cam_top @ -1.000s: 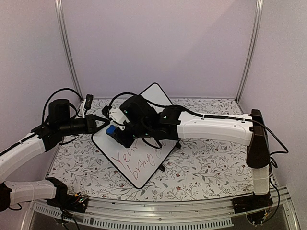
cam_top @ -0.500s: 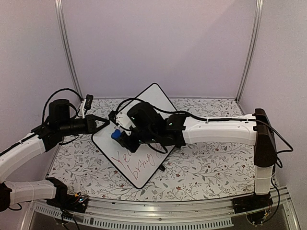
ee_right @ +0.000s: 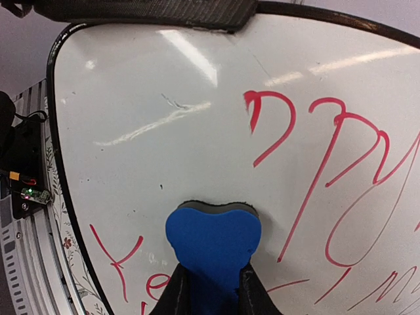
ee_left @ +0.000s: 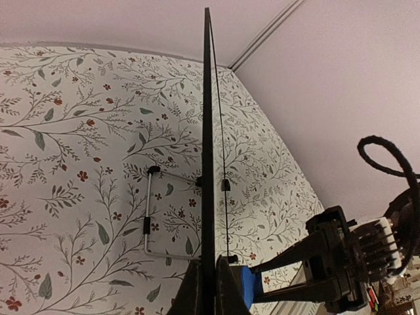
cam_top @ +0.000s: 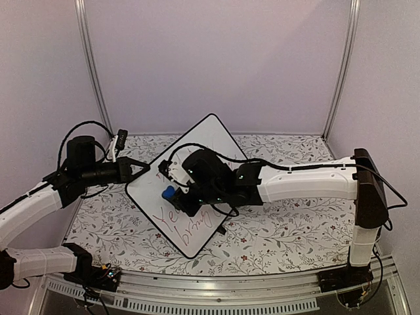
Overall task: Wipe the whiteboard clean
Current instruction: Erase the whiteboard at the center of the board.
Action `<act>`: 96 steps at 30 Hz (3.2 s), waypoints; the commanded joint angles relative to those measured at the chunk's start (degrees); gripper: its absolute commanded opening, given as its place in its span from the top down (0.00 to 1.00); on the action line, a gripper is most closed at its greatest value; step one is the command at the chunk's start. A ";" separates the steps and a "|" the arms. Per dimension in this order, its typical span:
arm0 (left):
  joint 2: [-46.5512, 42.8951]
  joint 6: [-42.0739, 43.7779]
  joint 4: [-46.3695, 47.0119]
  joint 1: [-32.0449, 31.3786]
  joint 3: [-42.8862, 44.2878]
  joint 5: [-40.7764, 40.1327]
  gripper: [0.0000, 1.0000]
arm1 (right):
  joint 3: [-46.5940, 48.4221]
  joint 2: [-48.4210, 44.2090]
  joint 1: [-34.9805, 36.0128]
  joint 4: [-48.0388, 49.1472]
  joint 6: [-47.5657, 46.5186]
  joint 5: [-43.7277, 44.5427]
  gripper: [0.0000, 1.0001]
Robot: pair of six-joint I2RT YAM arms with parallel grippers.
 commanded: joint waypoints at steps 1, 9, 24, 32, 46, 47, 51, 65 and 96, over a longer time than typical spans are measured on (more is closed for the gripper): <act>-0.10 1.05 4.25 -1.05 0.51 4.33 1.00 | -3.28 -0.81 -1.11 -3.65 1.59 -0.61 0.98; 0.16 0.97 4.27 -1.06 0.54 4.52 1.00 | -5.03 -1.92 -1.13 -3.41 2.15 -0.02 0.98; 0.25 0.95 4.22 -0.99 0.43 4.74 1.00 | 1.81 0.23 -2.82 -3.16 0.70 -0.53 0.98; 0.08 1.07 4.25 -1.05 0.43 4.81 1.00 | 8.46 3.94 -3.24 -4.63 -1.15 -1.00 0.98; -0.14 1.04 4.22 -0.98 0.47 5.14 1.00 | 16.46 8.32 -4.14 -6.04 -3.38 -1.82 0.98; -0.10 1.06 4.27 -1.03 0.50 5.18 1.00 | 16.82 8.53 -4.36 -6.04 -3.38 -1.84 0.98; -0.14 1.13 4.27 -1.03 0.52 5.19 1.00 | 18.32 9.54 -5.08 -6.23 -3.45 -2.13 0.98; -0.23 1.21 4.24 -1.05 0.43 5.05 1.00 | 18.98 9.90 -5.43 -7.34 -4.18 -2.80 0.98; 0.47 1.04 4.25 -1.04 0.52 5.21 1.00 | 0.97 1.22 -5.45 -3.99 0.92 -2.98 0.98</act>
